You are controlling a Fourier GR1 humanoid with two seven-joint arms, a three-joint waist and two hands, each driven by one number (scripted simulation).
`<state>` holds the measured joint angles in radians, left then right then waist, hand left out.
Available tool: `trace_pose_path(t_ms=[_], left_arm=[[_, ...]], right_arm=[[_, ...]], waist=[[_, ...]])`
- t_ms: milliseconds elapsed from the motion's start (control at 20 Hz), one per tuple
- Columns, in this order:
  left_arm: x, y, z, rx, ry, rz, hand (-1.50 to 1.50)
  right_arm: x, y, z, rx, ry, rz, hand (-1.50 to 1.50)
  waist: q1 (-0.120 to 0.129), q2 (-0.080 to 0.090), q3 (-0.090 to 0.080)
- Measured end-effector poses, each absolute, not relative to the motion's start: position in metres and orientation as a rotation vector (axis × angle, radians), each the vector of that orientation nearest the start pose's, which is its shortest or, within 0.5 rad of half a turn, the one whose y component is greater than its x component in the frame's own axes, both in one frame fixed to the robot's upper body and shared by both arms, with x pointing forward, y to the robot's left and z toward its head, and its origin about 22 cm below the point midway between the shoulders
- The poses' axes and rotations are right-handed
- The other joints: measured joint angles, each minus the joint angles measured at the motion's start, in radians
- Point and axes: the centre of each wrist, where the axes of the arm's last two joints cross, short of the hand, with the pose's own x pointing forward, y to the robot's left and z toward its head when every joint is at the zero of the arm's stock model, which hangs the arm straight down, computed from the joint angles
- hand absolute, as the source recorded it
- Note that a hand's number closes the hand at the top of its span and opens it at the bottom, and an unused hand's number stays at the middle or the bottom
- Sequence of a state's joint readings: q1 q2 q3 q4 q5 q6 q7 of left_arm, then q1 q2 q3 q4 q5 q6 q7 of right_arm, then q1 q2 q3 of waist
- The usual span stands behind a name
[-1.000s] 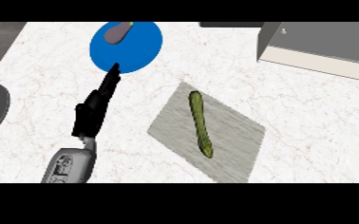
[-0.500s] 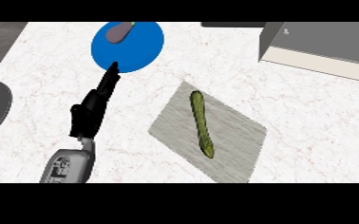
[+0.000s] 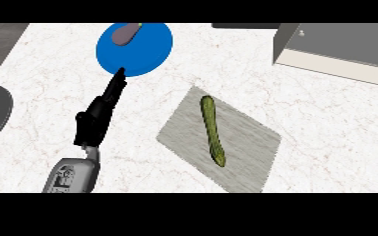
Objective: Pick the pear from the placemat and place it in the tiered shelf
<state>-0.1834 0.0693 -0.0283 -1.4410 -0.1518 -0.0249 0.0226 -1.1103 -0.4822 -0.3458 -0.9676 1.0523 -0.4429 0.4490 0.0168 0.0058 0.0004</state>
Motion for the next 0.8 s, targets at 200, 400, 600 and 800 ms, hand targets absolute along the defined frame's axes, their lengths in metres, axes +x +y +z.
trace_pose_path(t_ms=[200, 400, 600, 800], left_arm=[[0.287, 0.22, 0.016, 0.092, -1.58, -0.277, 0.0], [0.288, 0.217, 0.017, 0.094, -1.585, -0.273, 0.0], [0.286, 0.221, 0.013, 0.096, -1.579, -0.273, 0.0], [0.282, 0.221, 0.013, 0.1, -1.584, -0.273, 0.0]], right_arm=[[0.431, -0.321, 0.282, -1.517, -1.645, -0.135, 1.5], [0.434, -0.336, 0.278, -1.506, -1.654, -0.143, 1.5], [0.433, -0.357, 0.273, -1.648, -1.457, -0.153, -1.5], [0.432, -0.365, 0.261, -1.695, -1.357, -0.183, -1.5]], waist=[[0.002, 0.001, 0.0], [0.001, 0.0, 0.0], [0.001, 0.0, -0.001], [-0.004, -0.003, -0.001]])
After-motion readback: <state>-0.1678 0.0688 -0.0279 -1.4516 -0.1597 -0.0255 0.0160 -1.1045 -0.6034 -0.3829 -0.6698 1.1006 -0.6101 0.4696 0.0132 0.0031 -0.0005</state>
